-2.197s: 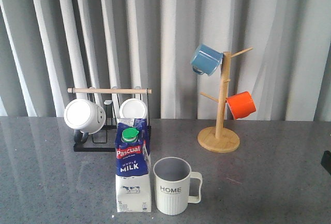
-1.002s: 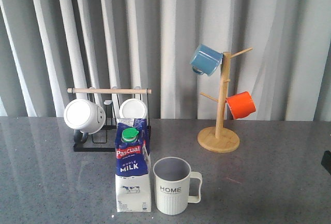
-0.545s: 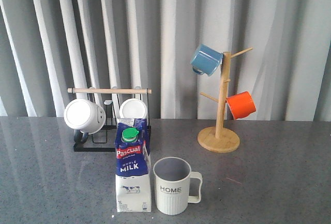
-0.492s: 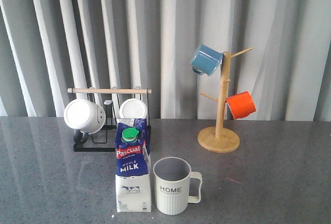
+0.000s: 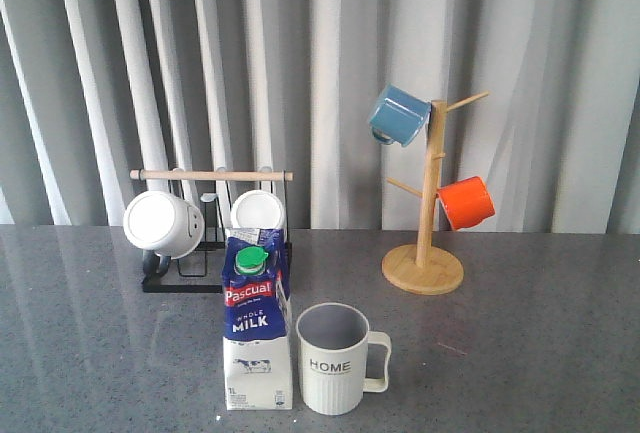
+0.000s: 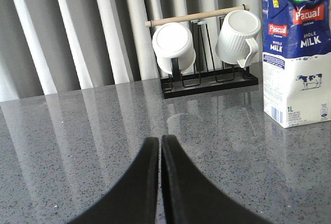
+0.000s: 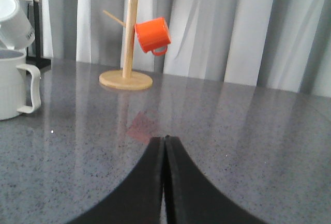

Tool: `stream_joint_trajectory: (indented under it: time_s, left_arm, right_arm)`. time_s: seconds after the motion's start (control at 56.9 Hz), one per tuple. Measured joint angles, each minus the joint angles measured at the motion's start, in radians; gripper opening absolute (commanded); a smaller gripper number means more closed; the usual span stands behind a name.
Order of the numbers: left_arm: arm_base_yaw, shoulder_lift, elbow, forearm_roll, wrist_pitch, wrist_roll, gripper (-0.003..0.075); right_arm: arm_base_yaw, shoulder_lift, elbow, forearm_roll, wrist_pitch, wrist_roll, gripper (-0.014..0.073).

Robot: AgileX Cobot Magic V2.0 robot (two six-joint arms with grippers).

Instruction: Place milk next to cup

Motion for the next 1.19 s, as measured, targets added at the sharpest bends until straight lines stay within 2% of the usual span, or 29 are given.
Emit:
stream_joint_trajectory:
  time_s: [0.422,0.685,1.195]
  left_arm:
    - [0.0,0.0,0.0,0.0,0.0,0.0,-0.0006]
    - [0.0,0.0,0.0,0.0,0.0,0.0,-0.0006]
    - [0.0,0.0,0.0,0.0,0.0,0.0,-0.0006]
  right_arm:
    - [0.0,0.0,0.0,0.005,-0.032,0.004,-0.0008]
    - [0.0,0.0,0.0,0.008,-0.043,0.072,-0.0008]
    - [0.0,0.0,0.0,0.009,-0.049,0.072,-0.0008]
